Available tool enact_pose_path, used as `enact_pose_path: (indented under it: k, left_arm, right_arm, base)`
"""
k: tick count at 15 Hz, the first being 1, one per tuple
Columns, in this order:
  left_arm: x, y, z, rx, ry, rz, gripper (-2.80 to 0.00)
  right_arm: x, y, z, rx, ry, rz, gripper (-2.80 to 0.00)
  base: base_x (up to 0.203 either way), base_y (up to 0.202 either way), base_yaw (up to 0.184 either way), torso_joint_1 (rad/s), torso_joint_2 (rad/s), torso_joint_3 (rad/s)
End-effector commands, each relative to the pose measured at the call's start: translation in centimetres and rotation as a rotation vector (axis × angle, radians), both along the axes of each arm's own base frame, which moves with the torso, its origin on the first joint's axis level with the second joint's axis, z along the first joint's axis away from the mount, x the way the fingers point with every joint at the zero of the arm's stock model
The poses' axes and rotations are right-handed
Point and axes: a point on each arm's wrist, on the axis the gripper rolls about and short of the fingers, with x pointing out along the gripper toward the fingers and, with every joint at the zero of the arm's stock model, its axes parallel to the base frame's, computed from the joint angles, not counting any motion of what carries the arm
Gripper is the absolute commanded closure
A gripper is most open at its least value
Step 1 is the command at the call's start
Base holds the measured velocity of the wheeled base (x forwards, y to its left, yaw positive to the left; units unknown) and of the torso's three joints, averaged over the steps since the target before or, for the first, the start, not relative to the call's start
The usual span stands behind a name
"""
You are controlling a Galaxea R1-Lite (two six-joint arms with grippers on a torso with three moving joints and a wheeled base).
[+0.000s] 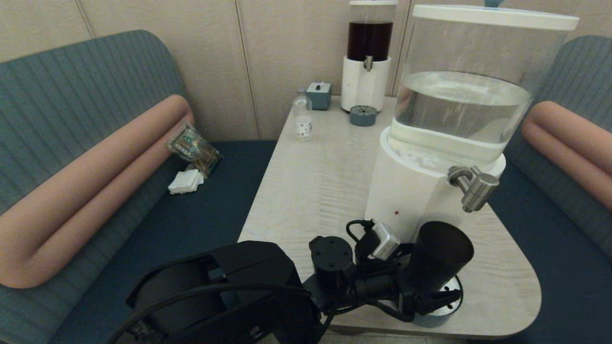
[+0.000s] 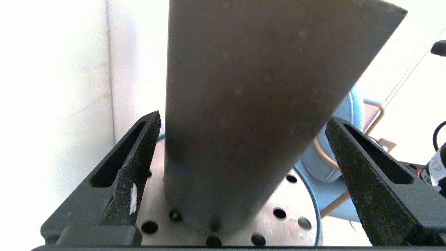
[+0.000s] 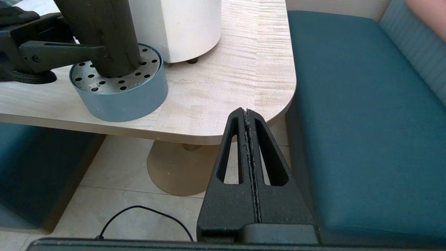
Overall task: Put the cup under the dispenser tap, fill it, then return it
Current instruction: Place it under the water dispenser
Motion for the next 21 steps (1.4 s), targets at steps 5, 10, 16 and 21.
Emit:
enact_pose_path:
  k: [5,10,16,21]
  left_arm:
    - [-0.7,1.4,1.3,0.007,0.004,0.020,-2.80]
    - [-2.7,4.2,2.4,0.064,0.039,0.047,-2.80]
    - [-4.2,8.1,4.0,0.103,0.050,0.120,-2.80]
    - [-4.1,8.0,4.4,0.092,0.035,0.126,0.00]
  right_arm:
    - [0.0,0.0,0.0,0.001,0.000,0.001,0.00]
    - [0.0,0.0,0.0,0.001,0.000,0.000,0.00]
    - [0.0,0.0,0.0,0.000,0.000,0.001,0.00]
    - [0.0,0.0,0.0,0.001,0.000,0.001,0.00]
  base:
    - [0.000,0.000,0.000,0.000,0.00,0.000]
    - [0.000,0.000,0.000,0.000,0.00,0.000]
    - [0.000,0.000,0.000,0.000,0.00,0.000]
    - [0.000,0.000,0.000,0.000,0.00,0.000]
